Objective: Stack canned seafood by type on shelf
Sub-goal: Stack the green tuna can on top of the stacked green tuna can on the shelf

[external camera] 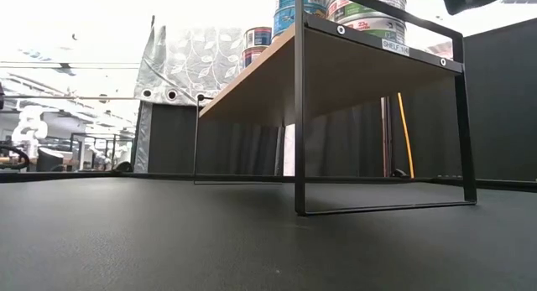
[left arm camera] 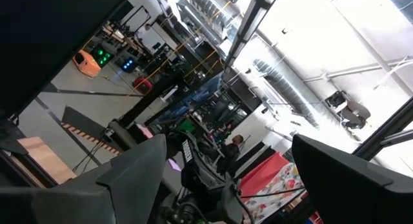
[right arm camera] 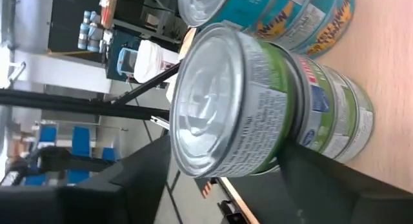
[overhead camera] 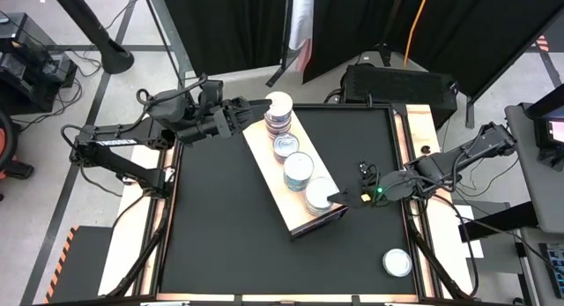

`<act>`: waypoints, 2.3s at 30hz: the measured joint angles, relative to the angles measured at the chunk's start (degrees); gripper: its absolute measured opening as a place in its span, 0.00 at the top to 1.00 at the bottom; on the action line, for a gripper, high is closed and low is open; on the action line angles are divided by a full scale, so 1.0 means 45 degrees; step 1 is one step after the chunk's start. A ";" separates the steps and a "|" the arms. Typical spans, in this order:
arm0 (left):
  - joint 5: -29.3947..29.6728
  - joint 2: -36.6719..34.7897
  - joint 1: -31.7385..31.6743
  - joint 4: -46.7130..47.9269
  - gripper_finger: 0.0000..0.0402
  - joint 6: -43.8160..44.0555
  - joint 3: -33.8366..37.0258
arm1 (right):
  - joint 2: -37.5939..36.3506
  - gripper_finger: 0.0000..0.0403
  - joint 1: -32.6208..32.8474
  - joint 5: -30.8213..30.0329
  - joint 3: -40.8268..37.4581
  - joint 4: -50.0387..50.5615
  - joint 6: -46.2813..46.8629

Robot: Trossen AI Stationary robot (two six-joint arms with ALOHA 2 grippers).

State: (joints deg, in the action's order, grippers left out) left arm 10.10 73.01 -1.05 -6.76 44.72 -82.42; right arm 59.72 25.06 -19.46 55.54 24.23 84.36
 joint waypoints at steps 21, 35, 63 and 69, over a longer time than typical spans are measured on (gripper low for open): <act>-0.0198 0.0000 -0.0513 0.0288 0.17 -0.0006 -0.0002 | 0.0015 0.04 -0.0212 -0.0013 0.2571 0.4428 -0.2427; -0.2035 0.0005 -0.1112 0.1452 0.17 -0.0022 -0.0007 | 0.1134 0.07 0.2855 0.2627 0.6092 1.1524 0.2303; -0.3632 -0.0393 -0.1112 0.2831 0.17 -0.0093 -0.0005 | 0.4167 0.93 0.6547 0.7034 -0.0340 0.7382 0.7631; -0.3641 -0.0504 -0.0970 0.3074 0.17 -0.0008 -0.0002 | 0.4231 0.97 0.6538 0.6933 -0.1524 0.5547 0.7763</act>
State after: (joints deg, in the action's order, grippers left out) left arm -6.28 70.74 -5.41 7.07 44.69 -82.43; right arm 78.76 54.48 11.74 48.68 49.19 119.30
